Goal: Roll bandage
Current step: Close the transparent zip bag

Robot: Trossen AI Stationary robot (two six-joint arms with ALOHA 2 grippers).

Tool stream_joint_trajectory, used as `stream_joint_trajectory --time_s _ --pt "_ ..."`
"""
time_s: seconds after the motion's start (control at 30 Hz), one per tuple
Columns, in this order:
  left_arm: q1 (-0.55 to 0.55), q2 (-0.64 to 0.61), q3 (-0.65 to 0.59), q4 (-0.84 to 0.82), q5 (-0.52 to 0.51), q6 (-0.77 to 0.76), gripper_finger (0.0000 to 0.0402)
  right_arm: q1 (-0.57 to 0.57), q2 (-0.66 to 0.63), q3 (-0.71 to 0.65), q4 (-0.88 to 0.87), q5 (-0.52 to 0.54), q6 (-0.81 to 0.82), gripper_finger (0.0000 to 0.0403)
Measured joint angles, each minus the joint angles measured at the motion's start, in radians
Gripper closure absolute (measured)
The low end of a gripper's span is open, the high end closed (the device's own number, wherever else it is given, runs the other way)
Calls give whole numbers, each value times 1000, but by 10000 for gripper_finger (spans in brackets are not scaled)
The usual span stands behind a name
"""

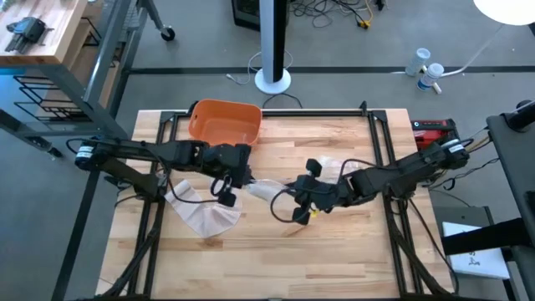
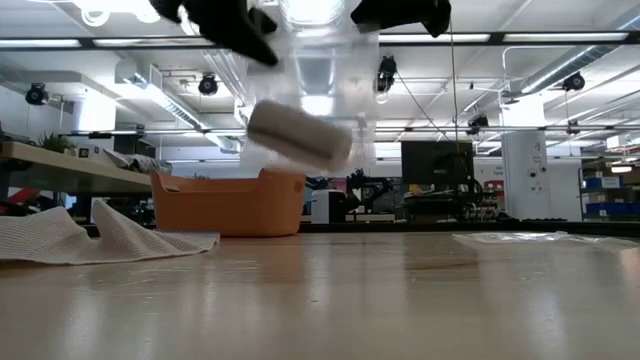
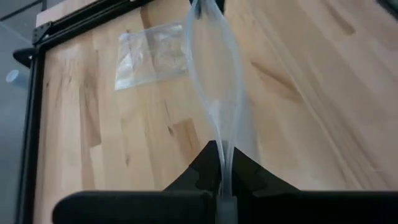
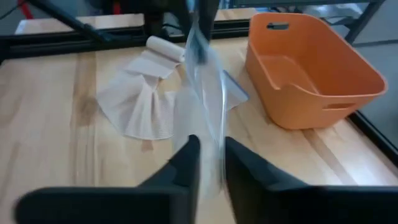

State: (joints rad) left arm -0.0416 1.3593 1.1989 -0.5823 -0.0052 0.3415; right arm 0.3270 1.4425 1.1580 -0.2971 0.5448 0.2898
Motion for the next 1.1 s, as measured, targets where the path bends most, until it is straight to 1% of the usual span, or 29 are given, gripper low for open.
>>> stream_joint_trajectory --time_s 0.2,0.23,0.3,0.33,0.37,0.47,0.5,0.53,0.57,0.63,0.67,0.7,0.73,0.77,0.8,0.87,0.9,0.93,0.97,1.07,1.1 --pt "61 -66 -210 186 43 -3 401 1 5 -8 19 3 43 243" --pt "80 -68 -240 201 79 13 401 -3 17 -12 44 4 38 228" --pt "135 -64 -291 219 190 75 401 -12 45 -14 63 2 3 202" --pt "168 -64 -302 228 236 89 401 -18 62 -17 65 3 -8 191" --pt "200 -64 -303 240 257 95 401 -24 78 -17 78 4 -18 181" --pt "294 -80 -284 257 273 97 402 -33 100 -16 102 2 -38 158" --pt "321 -88 -278 267 308 88 401 -33 106 -12 102 2 -39 153" --pt "339 -95 -276 289 371 78 401 -33 113 -5 101 -2 -39 148" --pt "351 -101 -276 310 476 64 401 -33 117 4 101 -11 -42 145" --pt "367 -102 -276 323 778 73 401 -31 115 25 91 -56 -79 141" --pt "373 -97 -276 333 909 80 401 -31 112 41 89 -80 -104 140" --pt "376 -90 -276 354 991 76 401 -31 108 56 93 -90 -128 141" --pt "376 -84 -276 382 1015 59 401 -32 98 69 78 -92 -152 142" --pt "379 -79 -276 404 974 38 401 -35 91 80 51 -90 -171 144" --pt "386 -77 -276 413 887 18 401 -40 87 94 35 -82 -183 146" --pt "394 -68 -277 413 658 -14 401 -50 83 121 5 -60 -192 152" --pt "395 -63 -277 410 577 -31 401 -52 81 130 -20 -46 -193 155" --pt "394 -61 -277 401 541 -52 401 -53 80 141 -32 -40 -193 157" --pt "389 -60 -277 386 553 -75 401 -53 80 152 -35 -43 -197 160" --pt "342 -68 -277 372 675 -132 401 -48 78 165 -53 -55 -255 165" --pt "322 -74 -277 365 684 -138 401 -46 78 166 -53 -66 -273 165"
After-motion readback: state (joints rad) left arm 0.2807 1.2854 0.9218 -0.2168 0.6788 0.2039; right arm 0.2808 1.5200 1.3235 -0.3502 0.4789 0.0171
